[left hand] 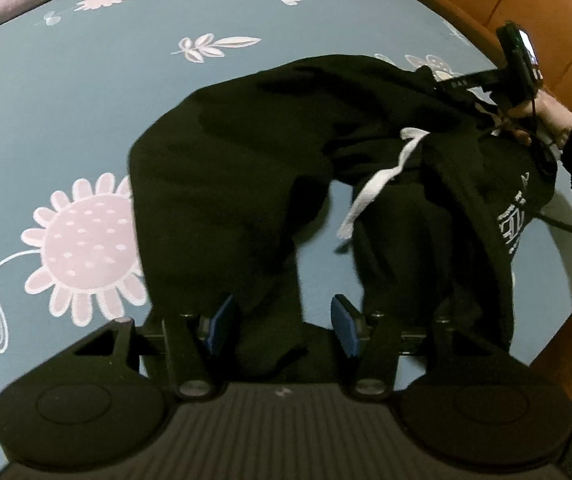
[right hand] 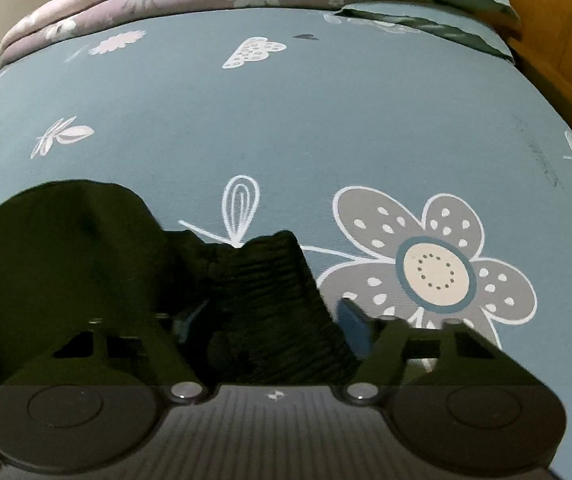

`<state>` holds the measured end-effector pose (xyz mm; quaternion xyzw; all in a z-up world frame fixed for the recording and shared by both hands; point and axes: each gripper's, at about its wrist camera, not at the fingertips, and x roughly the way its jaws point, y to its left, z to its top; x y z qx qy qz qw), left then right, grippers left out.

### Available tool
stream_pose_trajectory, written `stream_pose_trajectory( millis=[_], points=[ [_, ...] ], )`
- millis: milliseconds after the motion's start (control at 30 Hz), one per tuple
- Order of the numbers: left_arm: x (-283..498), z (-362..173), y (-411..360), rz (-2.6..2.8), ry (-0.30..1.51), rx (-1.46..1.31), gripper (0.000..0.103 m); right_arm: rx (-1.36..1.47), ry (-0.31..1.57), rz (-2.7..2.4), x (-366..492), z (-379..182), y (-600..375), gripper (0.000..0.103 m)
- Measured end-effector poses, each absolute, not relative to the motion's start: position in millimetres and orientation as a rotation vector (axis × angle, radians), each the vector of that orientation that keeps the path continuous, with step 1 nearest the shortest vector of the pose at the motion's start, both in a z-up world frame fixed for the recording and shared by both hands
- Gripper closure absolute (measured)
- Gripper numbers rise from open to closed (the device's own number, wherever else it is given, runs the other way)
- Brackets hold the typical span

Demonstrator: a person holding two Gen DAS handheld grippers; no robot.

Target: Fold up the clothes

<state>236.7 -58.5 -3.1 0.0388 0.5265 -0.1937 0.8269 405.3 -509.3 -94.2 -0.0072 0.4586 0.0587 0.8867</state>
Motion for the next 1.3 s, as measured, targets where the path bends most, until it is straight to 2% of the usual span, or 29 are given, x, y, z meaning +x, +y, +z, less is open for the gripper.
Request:
stream_pose_trajectory(
  millis=[67,167,467,667,767,900,1067,1300],
  points=[
    [237,-1,-61,-0.413,1.111,0.085,0.049,-0.014,0.943,0.117,402,-89,-507,0.055],
    [238,3,-64,-0.416,1.1,0.089,0.049,-0.019,0.902,0.078,396,-76,-507,0.06],
    [238,19,-60,-0.41,1.048,0.085,0.049,-0.025,0.77,-0.2,408,-34,-553,0.062],
    [240,19,-55,-0.391,1.053,0.069,0.049,0.105,0.847,-0.367,419,-61,-603,0.063],
    [241,18,-52,-0.383,1.064,0.054,0.049,0.192,0.893,-0.4,419,-77,-617,0.056],
    [243,20,-47,-0.37,1.06,0.043,0.049,0.213,0.881,-0.394,409,-64,-615,0.049],
    [247,17,-35,-0.362,1.049,0.044,0.049,0.263,0.837,-0.319,388,-30,-601,0.028],
    [257,6,-17,-0.407,1.04,0.061,0.049,0.374,0.851,-0.233,324,-13,-566,0.023]
  ],
)
